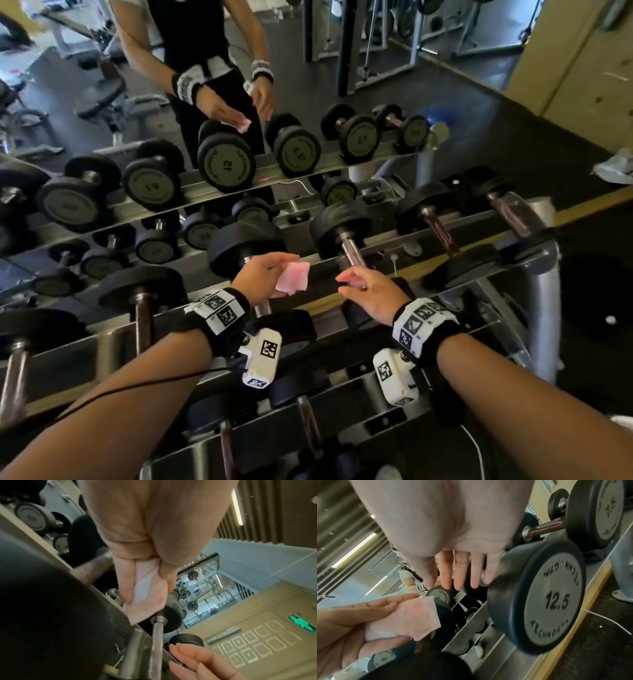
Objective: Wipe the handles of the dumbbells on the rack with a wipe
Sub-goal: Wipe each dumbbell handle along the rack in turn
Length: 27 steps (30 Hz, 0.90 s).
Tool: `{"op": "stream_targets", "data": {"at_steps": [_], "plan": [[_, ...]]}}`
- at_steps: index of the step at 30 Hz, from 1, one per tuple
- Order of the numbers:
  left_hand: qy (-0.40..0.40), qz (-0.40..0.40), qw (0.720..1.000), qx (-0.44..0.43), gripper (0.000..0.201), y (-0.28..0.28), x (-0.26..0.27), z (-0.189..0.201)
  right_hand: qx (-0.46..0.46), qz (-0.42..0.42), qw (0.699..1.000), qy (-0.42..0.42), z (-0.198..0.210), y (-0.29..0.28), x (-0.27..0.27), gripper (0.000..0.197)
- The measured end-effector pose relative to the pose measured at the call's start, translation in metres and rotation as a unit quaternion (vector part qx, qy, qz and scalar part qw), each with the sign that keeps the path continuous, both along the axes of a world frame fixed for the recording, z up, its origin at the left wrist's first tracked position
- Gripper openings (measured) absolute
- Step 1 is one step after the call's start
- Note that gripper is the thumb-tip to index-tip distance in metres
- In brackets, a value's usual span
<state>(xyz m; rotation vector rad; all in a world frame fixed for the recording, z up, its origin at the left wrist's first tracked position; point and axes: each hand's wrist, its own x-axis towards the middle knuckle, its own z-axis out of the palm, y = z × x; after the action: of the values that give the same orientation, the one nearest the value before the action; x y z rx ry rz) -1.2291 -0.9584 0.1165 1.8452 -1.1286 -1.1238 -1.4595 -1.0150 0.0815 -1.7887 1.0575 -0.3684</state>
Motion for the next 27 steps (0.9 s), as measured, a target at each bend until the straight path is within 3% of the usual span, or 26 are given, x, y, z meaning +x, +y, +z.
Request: {"op": "stream_targets", "data": {"at_steps": [7, 12, 15, 27], "plan": [[-0.024, 0.066, 0.997, -0.03, 0.033, -0.04, -0.057, -0.026, -0.031, -0.027, 0.999, -0.007, -0.01, -0.044, -0.049, 0.018], [-0.081, 0.084, 0.993, -0.024, 0.036, -0.063, -0.079, -0.047, -0.05, -0.071, 0.996, 0.035, -0.032, -0.052, -0.071, 0.031], [-0.109, 0.083, 0.99, -0.02, 0.037, -0.074, -0.086, -0.059, -0.018, -0.086, 0.996, 0.011, -0.045, -0.05, -0.078, 0.036], [-0.104, 0.097, 0.99, -0.02, 0.036, -0.108, -0.095, -0.095, -0.009, -0.032, 0.998, -0.057, -0.085, -0.04, -0.08, 0.027]]}}
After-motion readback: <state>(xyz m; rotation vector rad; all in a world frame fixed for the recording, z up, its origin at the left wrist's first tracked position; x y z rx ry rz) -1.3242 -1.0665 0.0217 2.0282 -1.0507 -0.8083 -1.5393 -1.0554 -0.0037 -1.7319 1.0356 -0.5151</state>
